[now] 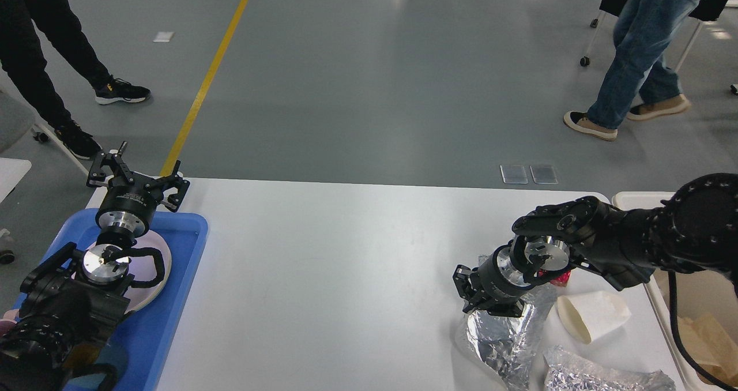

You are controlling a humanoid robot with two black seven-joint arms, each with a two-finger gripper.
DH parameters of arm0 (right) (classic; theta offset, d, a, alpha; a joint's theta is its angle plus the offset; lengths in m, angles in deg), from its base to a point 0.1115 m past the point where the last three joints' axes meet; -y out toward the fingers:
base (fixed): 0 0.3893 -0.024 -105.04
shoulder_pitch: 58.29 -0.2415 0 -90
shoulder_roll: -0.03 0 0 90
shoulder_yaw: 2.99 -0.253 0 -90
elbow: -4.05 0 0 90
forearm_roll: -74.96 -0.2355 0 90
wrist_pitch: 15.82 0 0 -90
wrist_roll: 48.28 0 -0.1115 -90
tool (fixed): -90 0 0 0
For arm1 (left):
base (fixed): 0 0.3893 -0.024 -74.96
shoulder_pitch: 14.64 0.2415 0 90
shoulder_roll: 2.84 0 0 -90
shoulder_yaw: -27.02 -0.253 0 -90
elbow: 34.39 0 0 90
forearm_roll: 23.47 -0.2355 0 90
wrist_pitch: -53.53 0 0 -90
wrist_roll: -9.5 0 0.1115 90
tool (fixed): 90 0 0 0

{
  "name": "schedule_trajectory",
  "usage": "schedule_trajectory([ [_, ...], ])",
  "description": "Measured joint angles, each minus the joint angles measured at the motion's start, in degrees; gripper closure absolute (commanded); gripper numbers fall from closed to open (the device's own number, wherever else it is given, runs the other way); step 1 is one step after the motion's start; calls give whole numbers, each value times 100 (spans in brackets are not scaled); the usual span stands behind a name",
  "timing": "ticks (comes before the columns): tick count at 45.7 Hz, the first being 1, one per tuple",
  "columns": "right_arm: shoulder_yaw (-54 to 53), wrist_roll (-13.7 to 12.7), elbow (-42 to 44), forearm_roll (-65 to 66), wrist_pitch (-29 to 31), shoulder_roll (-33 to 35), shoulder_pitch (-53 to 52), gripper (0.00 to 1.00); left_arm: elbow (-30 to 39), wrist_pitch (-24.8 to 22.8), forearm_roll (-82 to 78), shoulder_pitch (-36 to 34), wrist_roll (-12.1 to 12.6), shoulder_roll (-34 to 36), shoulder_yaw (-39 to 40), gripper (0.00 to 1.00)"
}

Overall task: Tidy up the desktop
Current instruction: 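Lower the right gripper and grasp the crumpled foil, then lift the crumpled foil and drop it into the white box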

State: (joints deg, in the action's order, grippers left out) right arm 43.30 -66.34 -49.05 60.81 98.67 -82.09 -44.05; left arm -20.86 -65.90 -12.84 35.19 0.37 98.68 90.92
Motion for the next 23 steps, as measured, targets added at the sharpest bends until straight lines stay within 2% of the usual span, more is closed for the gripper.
schedule_trajectory([
  [16,-7,-211,-2012,-36,23,1079,-2130,100,0,0,-3,0,0,0,0,4],
  [23,-11,-216,-2381,-48,547,1844,-3358,100,0,0,-4,0,0,0,0,4],
])
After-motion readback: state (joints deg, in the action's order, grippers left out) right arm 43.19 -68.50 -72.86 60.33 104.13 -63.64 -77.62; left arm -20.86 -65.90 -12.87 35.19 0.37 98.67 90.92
